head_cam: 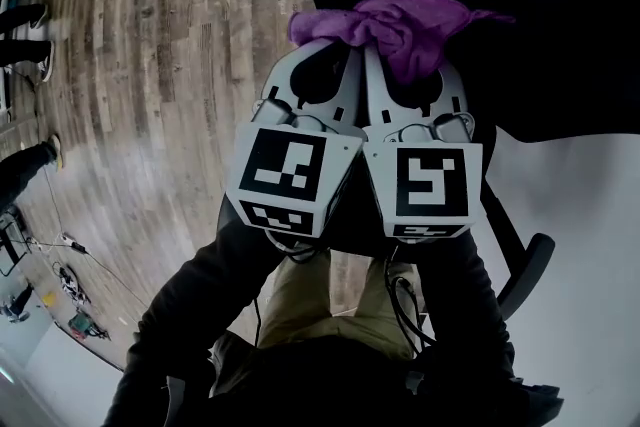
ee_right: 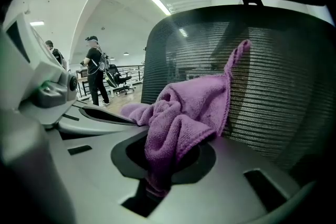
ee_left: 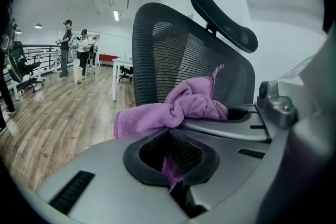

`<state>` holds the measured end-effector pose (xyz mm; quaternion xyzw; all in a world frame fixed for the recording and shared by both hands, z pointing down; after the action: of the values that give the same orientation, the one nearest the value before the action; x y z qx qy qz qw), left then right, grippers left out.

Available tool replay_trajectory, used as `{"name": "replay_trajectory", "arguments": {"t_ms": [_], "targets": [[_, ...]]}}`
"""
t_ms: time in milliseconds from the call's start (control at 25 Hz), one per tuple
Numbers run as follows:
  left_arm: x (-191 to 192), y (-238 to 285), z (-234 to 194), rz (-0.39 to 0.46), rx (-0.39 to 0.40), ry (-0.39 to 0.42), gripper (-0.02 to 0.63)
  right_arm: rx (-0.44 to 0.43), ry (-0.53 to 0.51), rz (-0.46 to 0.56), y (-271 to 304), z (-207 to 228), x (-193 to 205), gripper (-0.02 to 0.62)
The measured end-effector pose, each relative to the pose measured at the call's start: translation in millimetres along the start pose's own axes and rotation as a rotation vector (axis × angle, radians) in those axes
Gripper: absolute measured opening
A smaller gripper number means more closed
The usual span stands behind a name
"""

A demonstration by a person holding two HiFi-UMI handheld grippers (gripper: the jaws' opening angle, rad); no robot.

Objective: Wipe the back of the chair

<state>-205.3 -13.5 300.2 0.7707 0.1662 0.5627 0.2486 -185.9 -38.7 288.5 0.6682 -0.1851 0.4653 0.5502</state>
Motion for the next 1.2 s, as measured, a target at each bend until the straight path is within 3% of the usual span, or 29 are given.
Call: {"name": "replay_trajectory", "arguments": {"t_ms": [640, 1200], "targets": [[-16, 17, 36, -0.015, 0.024, 0.021, -0.005, 0.02, 0.024, -0.007, -19, 37, -2, 0.063], [-12, 34, 112, -0.027, 0.075, 0.071, -0.006, 0.077, 0.067, 0.008, -71, 91, 24, 0.063]]}}
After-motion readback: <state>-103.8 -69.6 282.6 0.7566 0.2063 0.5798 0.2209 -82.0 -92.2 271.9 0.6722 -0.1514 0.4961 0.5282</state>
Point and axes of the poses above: the fingertips, and each gripper's own axes: y forward along the fingers, z to its right, x out of its underside, the point moved 1 cm from there along -y, backward along the fingers, and after that the axes turned 5 degrees about -z, right-handed, at the moved point
